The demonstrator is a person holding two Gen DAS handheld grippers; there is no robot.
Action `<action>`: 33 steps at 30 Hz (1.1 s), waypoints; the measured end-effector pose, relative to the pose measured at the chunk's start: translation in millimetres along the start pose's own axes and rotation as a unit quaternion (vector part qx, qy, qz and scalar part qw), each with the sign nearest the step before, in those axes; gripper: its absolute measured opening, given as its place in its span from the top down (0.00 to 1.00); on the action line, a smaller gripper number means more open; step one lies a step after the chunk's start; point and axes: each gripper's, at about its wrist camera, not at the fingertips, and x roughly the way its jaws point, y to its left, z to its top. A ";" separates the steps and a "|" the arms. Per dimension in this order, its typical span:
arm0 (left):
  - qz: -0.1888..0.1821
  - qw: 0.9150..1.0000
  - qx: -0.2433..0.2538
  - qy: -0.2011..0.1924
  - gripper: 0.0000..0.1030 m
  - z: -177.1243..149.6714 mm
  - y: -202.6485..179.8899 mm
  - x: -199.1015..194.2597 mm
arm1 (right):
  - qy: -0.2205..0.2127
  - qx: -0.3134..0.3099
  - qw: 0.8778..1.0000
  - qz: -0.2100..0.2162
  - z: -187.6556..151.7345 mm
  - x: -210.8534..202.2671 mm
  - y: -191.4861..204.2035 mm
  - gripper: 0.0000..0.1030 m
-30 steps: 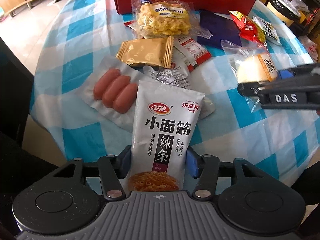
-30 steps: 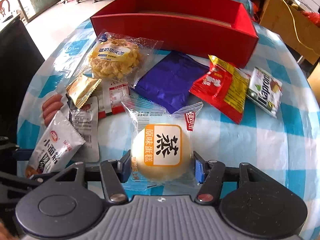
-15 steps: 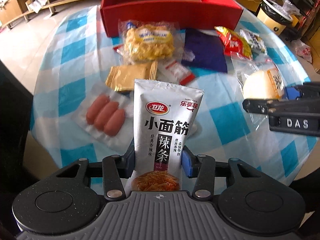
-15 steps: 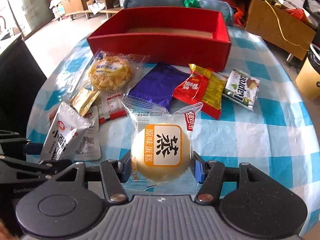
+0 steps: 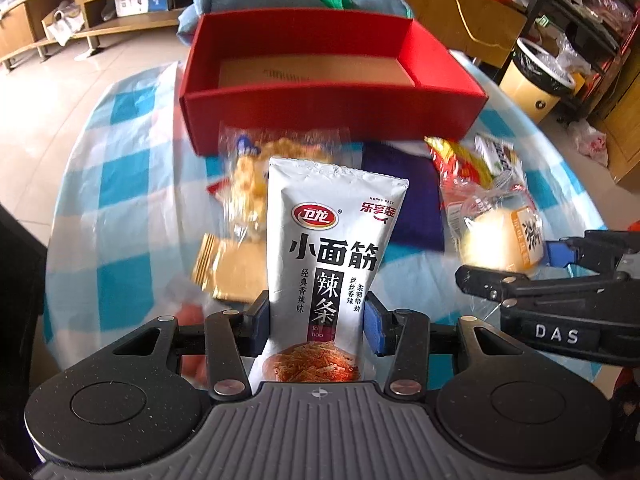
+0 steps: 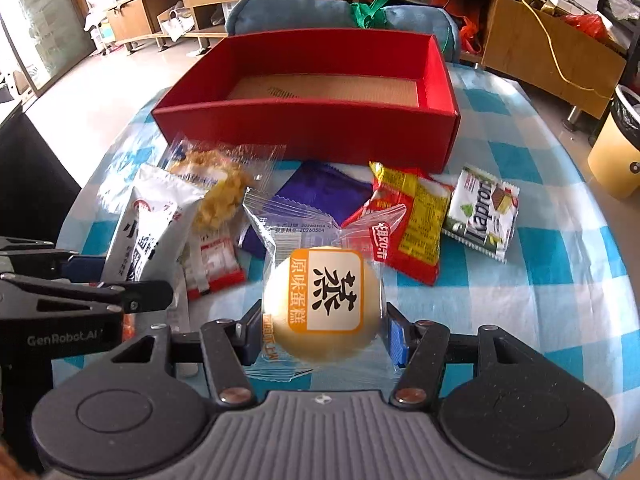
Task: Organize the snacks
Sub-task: 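Lift and carry the strip bag and bun with both grippers into the red box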
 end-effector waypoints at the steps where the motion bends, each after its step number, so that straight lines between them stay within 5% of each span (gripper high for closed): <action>1: -0.001 1.000 0.001 -0.003 0.47 4.3 -0.6 0.4 | -0.003 0.001 1.000 0.000 3.5 -0.2 -0.2 0.48; 14: -0.001 0.998 -0.011 -0.058 0.48 65.8 -3.6 -4.3 | -0.043 0.018 0.999 -0.002 61.1 -2.0 -14.4 0.48; 33: 0.015 0.996 -0.036 -0.080 0.47 146.4 -0.1 24.9 | -0.068 0.040 0.997 -0.017 140.2 30.3 -44.7 0.48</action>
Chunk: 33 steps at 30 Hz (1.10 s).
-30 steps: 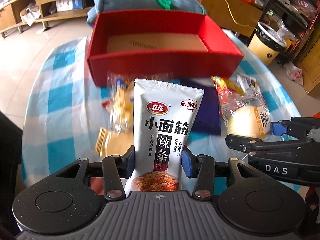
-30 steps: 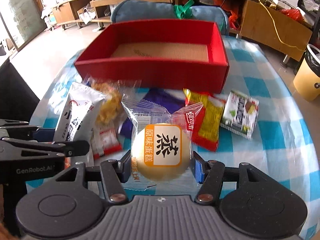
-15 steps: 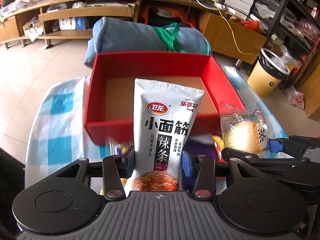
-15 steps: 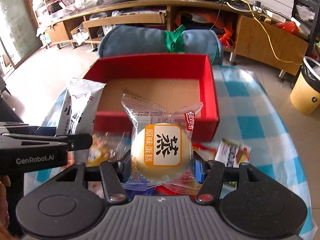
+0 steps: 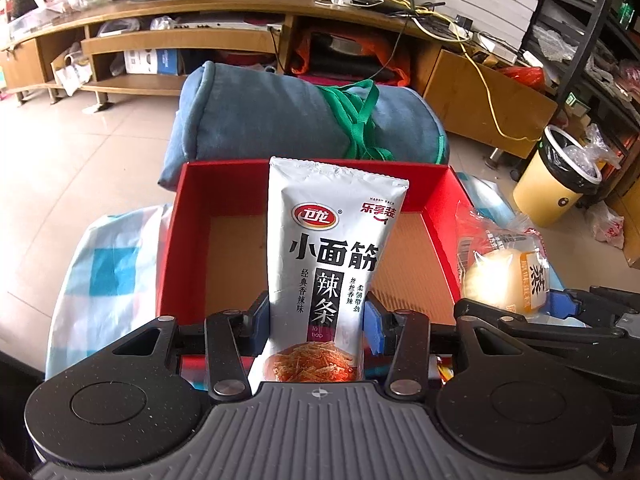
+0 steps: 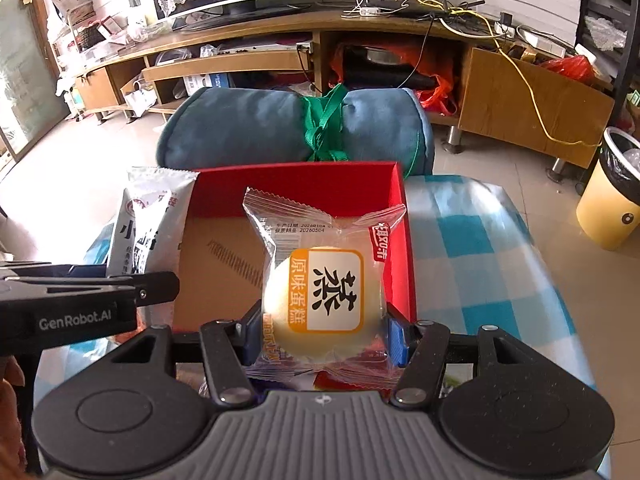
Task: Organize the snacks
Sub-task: 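Lift and carry the strip bag and bun with both grippers into the red box, then lower both items onto the box floor and open both grippers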
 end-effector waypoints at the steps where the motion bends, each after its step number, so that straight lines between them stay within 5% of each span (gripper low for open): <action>1: 0.001 1.000 -0.002 0.001 0.47 2.5 -0.2 3.1 | 0.000 0.002 1.000 0.000 3.1 3.6 -1.0 0.48; 33: 0.058 0.997 0.002 0.042 0.47 13.3 2.5 69.2 | 0.036 -0.057 0.997 -0.027 12.1 82.4 13.1 0.48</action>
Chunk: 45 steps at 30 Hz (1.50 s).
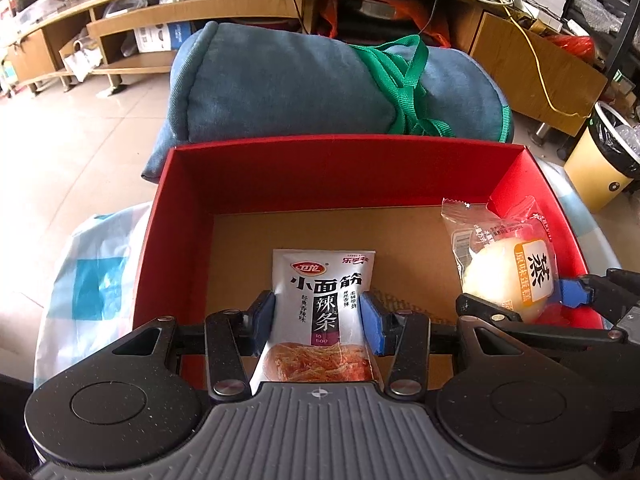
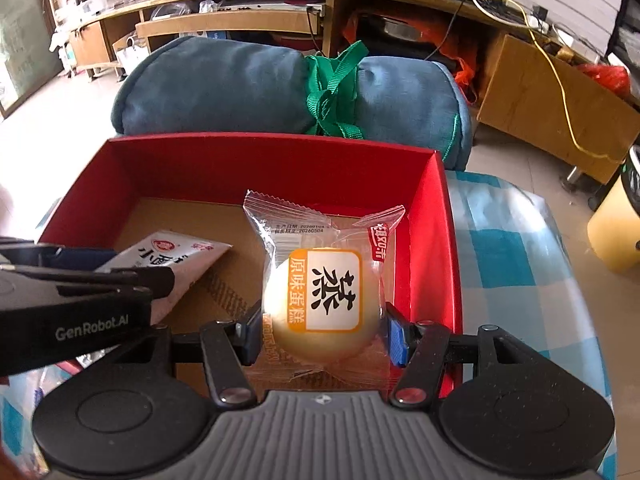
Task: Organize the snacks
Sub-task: 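Lower both items onto the box floor and open both grippers, then grasp the yellow waffle pack with the left gripper while the right gripper moves toward the snacks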
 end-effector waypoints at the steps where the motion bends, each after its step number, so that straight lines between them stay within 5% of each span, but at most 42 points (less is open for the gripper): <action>1: 0.001 1.000 -0.001 0.001 0.47 -0.5 0.5 0.2 | 0.000 -0.003 1.000 -0.001 -0.3 0.6 0.7 0.48; 22: 0.000 0.999 -0.020 -0.025 0.30 5.7 8.4 -15.6 | -0.020 0.004 1.000 0.009 5.8 -14.4 -2.2 0.45; 45: -0.014 0.999 -0.011 -0.043 0.26 -5.9 16.7 -46.9 | -0.048 0.041 0.998 0.004 1.5 -59.5 -19.6 0.45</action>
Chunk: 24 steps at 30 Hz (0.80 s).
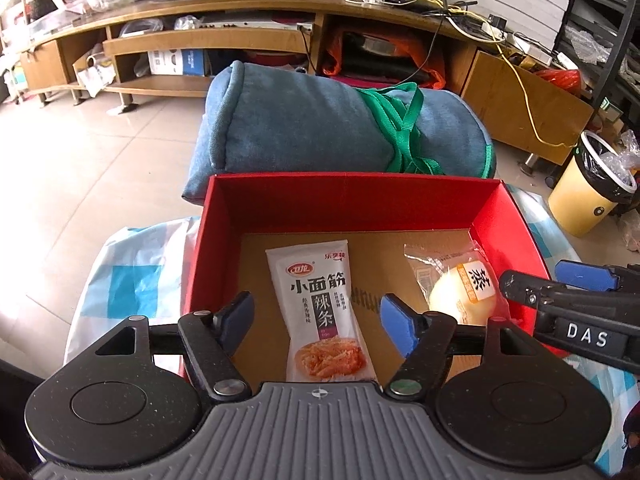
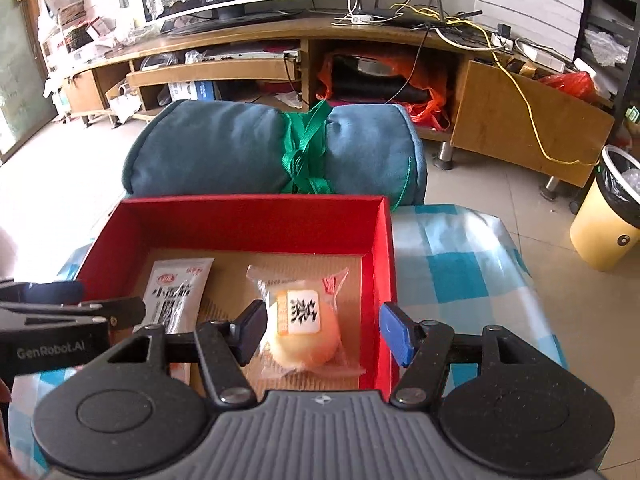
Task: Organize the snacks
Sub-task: 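Grasp the yellow waffle pack with the left gripper while the right gripper moves toward the snacks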
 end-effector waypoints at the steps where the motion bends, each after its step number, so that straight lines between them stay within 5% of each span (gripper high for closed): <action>1: -0.001 1.000 0.000 -0.001 0.26 -1.4 1.3 -2.6 | 0.000 -0.002 1.000 0.001 -1.5 -2.4 1.2 0.45; 24: -0.015 0.999 0.006 0.039 0.21 -69.0 18.8 -33.3 | 0.019 -0.030 0.999 0.020 -52.3 -43.8 25.5 0.43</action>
